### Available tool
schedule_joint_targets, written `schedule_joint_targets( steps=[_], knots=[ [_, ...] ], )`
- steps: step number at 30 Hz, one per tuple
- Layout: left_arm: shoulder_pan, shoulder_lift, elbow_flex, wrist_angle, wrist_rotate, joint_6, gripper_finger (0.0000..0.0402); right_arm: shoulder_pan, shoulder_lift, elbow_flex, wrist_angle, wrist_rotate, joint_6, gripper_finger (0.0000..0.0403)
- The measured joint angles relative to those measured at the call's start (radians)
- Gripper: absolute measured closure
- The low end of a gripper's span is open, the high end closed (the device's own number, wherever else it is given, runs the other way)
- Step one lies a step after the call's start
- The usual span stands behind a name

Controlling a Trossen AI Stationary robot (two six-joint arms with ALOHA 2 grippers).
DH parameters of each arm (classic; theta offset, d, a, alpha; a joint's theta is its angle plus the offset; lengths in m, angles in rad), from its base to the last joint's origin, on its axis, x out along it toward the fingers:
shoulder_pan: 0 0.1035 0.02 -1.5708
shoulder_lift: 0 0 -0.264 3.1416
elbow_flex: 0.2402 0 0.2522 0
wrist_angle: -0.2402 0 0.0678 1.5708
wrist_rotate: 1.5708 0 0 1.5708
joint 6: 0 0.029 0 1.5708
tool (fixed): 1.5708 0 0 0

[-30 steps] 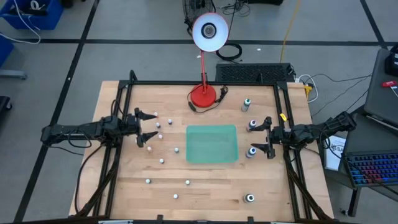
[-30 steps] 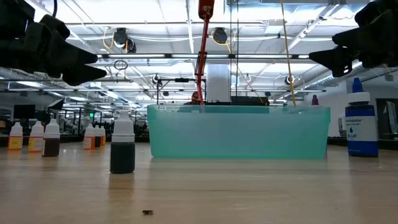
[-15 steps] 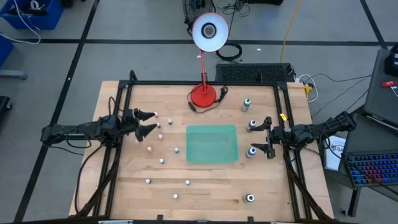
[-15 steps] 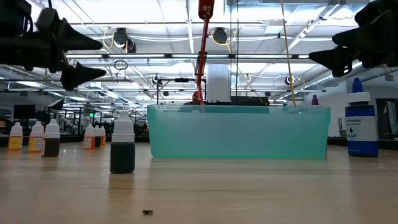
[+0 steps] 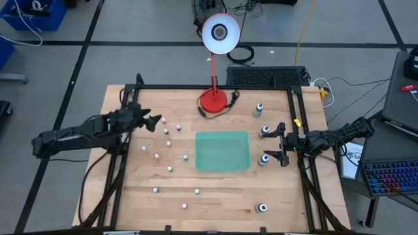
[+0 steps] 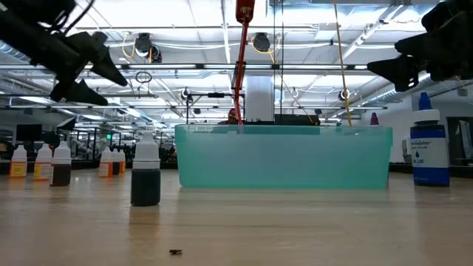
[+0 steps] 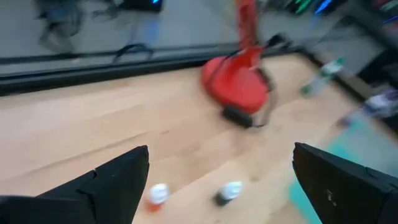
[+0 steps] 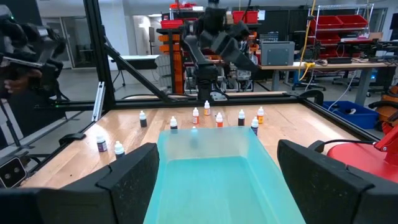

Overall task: Pick & Place food coloring
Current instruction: Put the small orange food coloring bottle into the green bin

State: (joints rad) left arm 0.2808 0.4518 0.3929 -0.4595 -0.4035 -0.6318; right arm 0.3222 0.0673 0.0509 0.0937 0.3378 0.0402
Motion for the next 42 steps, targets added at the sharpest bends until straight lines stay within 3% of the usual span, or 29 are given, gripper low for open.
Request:
schedule_joint_targets(
  steps=[3,9,12,18,25,42],
  knots=[
    [0.051,0.132,0.081,-0.090,0.041,0.024,0.0009,0.000,0.000,0.000,0.000,0.000,0.000,0.0089],
    [0.185,0.427,0.230,-0.146,0.339,0.143,0.0009,0.000,0.000,0.000,0.000,0.000,0.000,0.0090],
    [0.247,0.585,0.324,-0.225,0.414,0.223,0.0009,0.000,0.000,0.000,0.000,0.000,0.000,0.0089],
    [0.328,0.863,0.462,-0.371,0.397,0.341,0.0009,0.000,0.000,0.000,0.000,0.000,0.000,0.0090],
    [0.343,1.029,0.467,-0.359,0.361,0.376,0.0009,0.000,0.000,0.000,0.000,0.000,0.000,0.0089],
    [0.337,1.132,0.465,-0.344,0.306,0.388,0.0009,0.000,0.000,0.000,0.000,0.000,0.000,0.0089]
  ],
)
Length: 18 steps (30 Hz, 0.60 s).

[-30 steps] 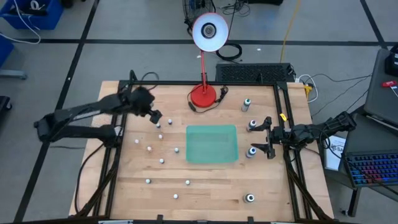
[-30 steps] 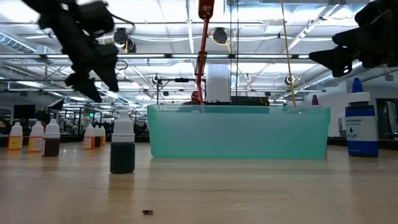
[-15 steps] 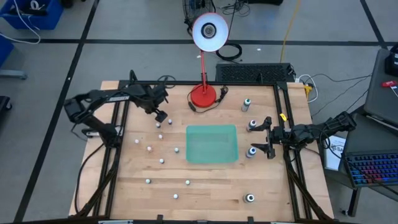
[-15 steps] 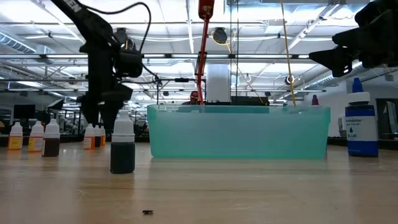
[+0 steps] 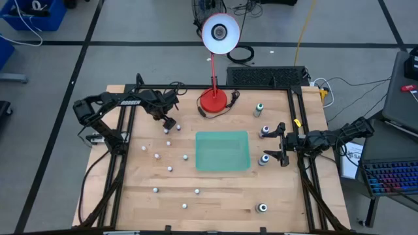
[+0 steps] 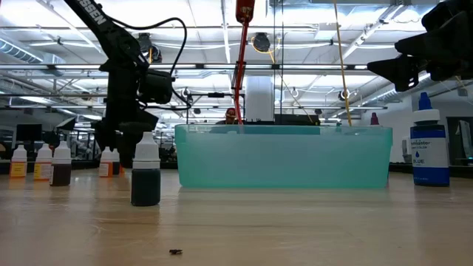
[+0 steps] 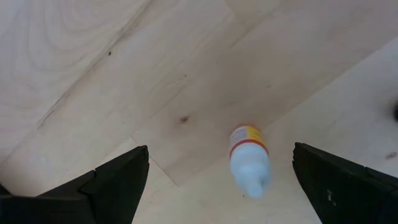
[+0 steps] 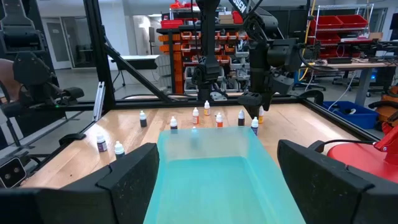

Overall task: Pick & Place food coloring
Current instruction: Put the small orange food coloring bottle into the green bin

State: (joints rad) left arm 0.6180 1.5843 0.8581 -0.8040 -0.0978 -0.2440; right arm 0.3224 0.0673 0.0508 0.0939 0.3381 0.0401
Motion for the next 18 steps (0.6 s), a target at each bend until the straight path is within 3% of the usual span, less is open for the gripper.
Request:
schedule_joint_targets(
  steps=[18],
  knots=[
    [-0.003,0.000,0.000,0.039,-0.007,0.033,0.0009,0.000,0.000,0.000,0.000,0.000,0.000,0.0089]
  ],
)
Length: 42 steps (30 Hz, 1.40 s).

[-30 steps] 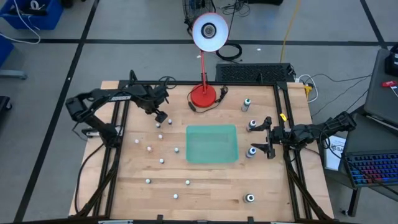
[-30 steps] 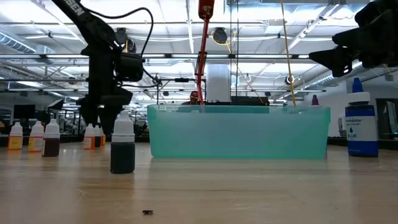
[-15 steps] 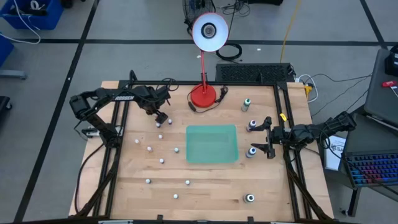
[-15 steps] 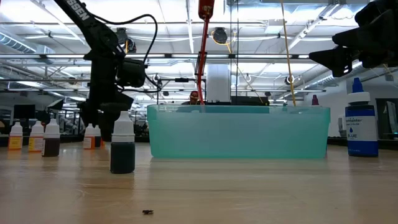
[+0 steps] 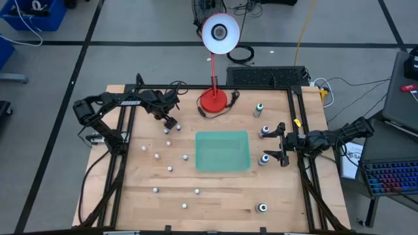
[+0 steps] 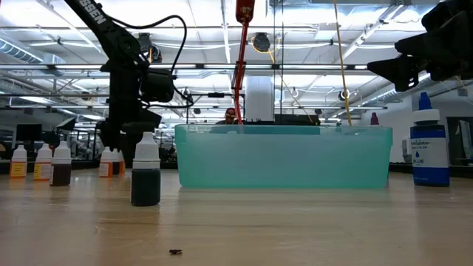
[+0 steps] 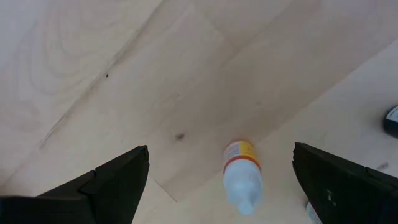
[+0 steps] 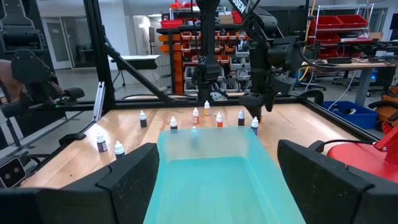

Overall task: Pick & Place food coloring
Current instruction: Put the small orange food coloring bottle into the green bin

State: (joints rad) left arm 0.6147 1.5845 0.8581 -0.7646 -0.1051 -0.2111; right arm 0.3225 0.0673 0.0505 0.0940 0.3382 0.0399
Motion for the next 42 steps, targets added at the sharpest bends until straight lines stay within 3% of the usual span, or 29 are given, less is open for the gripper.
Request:
schedule_joint_targets(
  steps=[8,18,26,42],
  knots=[
    [-0.009,0.000,0.000,0.000,0.047,0.008,0.0020,0.000,0.000,0.000,0.000,0.000,0.000,0.0089],
    [-0.016,0.000,0.000,0.012,0.052,0.026,0.0172,0.000,0.000,0.000,0.000,0.000,0.000,0.0089],
    [-0.016,0.000,0.000,0.007,0.052,0.050,0.0251,0.000,0.000,0.000,0.000,0.000,0.000,0.0090],
    [-0.016,-0.002,0.000,-0.024,0.052,0.063,0.0315,0.000,0.000,0.000,0.000,0.000,0.000,0.0089]
  ],
)
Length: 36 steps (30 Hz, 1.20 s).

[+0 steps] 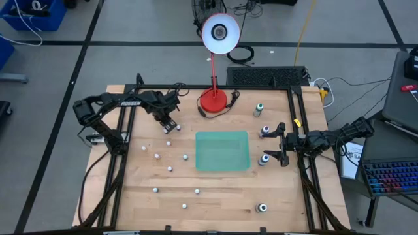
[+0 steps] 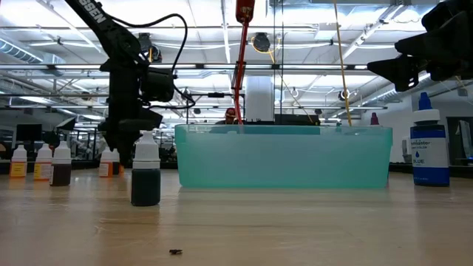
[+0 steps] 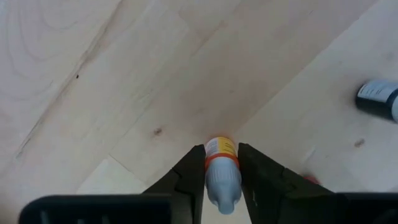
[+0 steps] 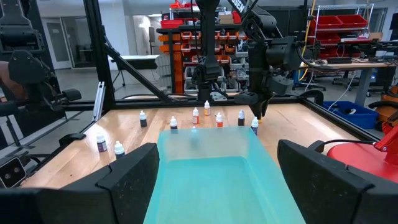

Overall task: Pick & Place food coloring
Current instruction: Put the small orange food coloring bottle into the green bin

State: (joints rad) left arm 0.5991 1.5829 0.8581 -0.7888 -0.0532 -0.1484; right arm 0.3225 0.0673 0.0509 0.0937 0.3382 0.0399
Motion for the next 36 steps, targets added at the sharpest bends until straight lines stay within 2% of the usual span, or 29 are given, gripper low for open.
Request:
schedule_joint_targets(
  steps=[4,8,12,17,21,26,32,36],
  knots=[
    [-0.010,-0.009,0.012,-0.042,-0.008,0.045,0.0333,0.000,0.000,0.000,0.000,0.000,0.000,0.0089],
    [-0.073,-0.047,0.099,-0.156,-0.087,0.056,0.0333,0.000,0.000,0.000,0.000,0.000,0.000,0.0089],
    [-0.179,-0.061,0.256,-0.279,-0.135,0.057,0.0333,0.000,0.000,0.000,0.000,0.000,0.000,0.0089],
    [-0.339,-0.027,0.519,-0.327,-0.144,0.063,0.0333,0.000,0.000,0.000,0.000,0.000,0.000,0.0089],
    [-0.468,0.087,0.762,-0.376,-0.200,0.103,0.0333,0.000,0.000,0.000,0.000,0.000,0.000,0.0089],
    [-0.576,0.286,0.984,-0.387,-0.225,0.244,0.0333,0.000,0.000,0.000,0.001,0.000,0.000,0.0089],
    [-0.624,0.533,1.167,-0.382,-0.209,0.409,0.0333,0.000,0.000,0.000,0.000,0.000,0.000,0.0089],
    [-0.630,0.668,1.253,-0.379,-0.202,0.455,0.0333,0.000,0.000,0.000,0.001,0.000,0.000,0.0089]
  ],
)
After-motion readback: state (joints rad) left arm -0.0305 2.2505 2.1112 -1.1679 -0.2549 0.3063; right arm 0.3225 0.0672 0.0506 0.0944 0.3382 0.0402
